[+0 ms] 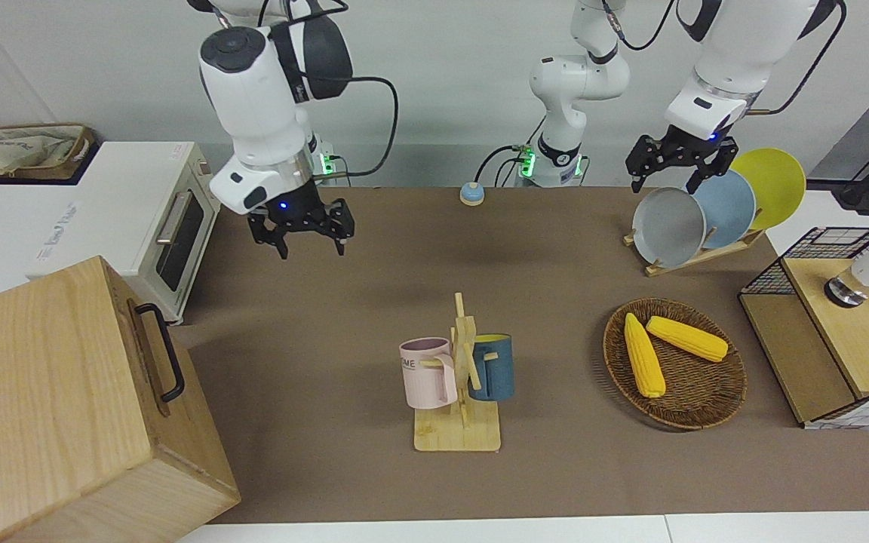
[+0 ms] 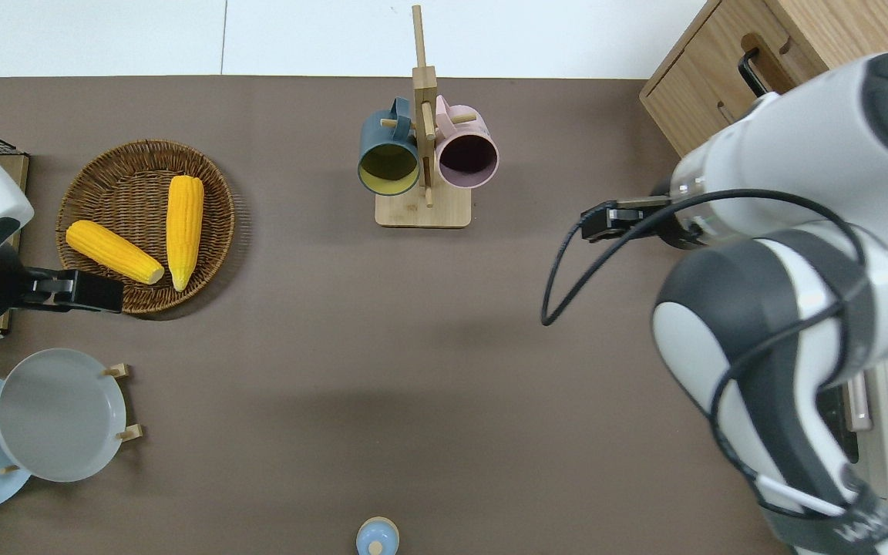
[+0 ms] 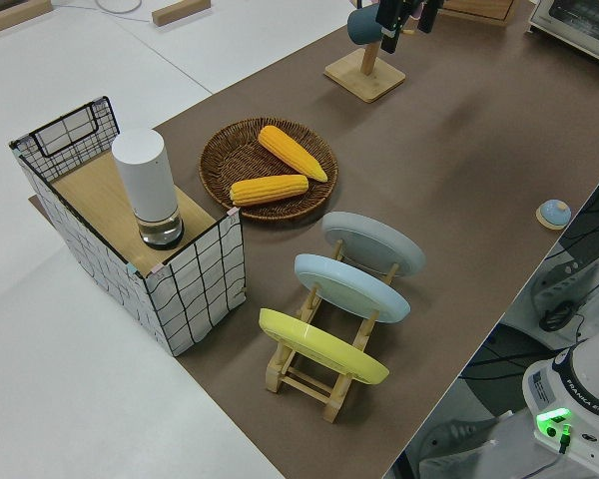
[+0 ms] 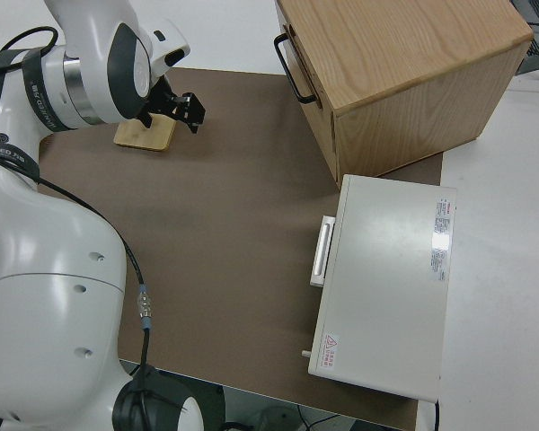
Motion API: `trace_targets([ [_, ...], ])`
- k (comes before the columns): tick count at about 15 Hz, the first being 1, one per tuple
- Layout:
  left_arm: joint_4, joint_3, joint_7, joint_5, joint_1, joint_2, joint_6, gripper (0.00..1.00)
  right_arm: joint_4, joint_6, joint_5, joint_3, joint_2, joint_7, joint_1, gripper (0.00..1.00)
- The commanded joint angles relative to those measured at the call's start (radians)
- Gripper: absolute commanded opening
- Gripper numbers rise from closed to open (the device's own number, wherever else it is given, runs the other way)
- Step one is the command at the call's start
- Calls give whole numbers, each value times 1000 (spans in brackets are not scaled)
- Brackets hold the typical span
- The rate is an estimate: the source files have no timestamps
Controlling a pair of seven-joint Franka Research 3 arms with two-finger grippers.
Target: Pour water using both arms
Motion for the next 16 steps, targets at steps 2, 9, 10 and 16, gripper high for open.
trace_targets([
  [2, -12, 2, 14, 13, -2, -8, 6, 998, 9, 101, -11, -3, 84, 43, 76, 992],
  [9, -8, 38, 72, 26, 12, -8, 13, 995, 9, 173, -42, -3, 125, 90, 139, 992],
  [10, -5, 50, 85, 32, 12, -8, 14, 995, 9, 196, -45, -2, 136, 92, 145, 992],
  [16, -3, 212, 328, 34, 13, -8, 22, 995, 11, 392, -172, -3, 231, 80, 183, 992],
])
